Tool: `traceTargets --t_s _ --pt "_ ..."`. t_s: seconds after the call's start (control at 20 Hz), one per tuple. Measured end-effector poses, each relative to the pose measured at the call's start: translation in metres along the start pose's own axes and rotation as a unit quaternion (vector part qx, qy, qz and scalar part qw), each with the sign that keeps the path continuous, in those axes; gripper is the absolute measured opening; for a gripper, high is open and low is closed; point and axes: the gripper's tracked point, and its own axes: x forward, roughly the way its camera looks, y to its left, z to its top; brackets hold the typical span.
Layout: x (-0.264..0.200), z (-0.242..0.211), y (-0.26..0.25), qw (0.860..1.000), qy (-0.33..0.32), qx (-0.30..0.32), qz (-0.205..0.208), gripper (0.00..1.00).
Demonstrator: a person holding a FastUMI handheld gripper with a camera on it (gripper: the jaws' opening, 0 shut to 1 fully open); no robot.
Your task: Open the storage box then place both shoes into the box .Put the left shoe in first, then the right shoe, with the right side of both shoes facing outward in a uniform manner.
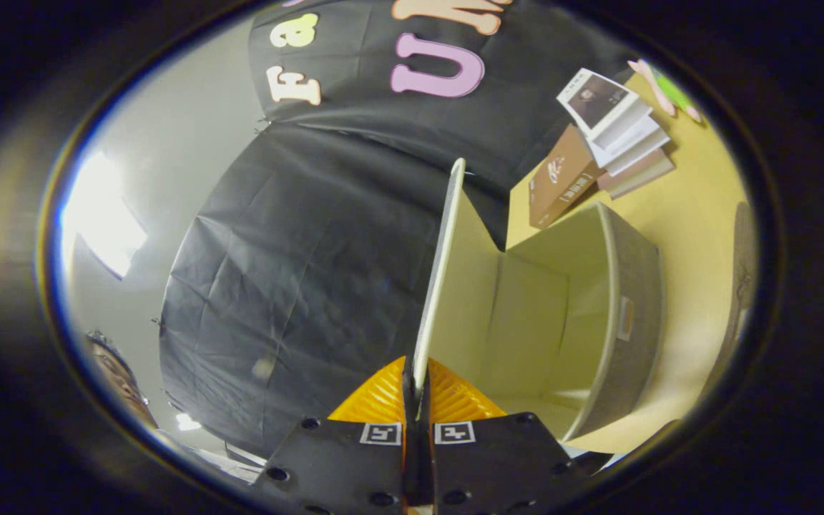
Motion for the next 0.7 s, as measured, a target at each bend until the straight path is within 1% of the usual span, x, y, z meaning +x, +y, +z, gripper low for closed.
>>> traceTargets --t_s 0.3,0.7 --pt "0.050 -0.011 0.045 0.999 0.018 -0.042 0.018 0.03" --pt "0.118 -0.030 0.074 0.998 0.042 -0.048 0.030 0.03"
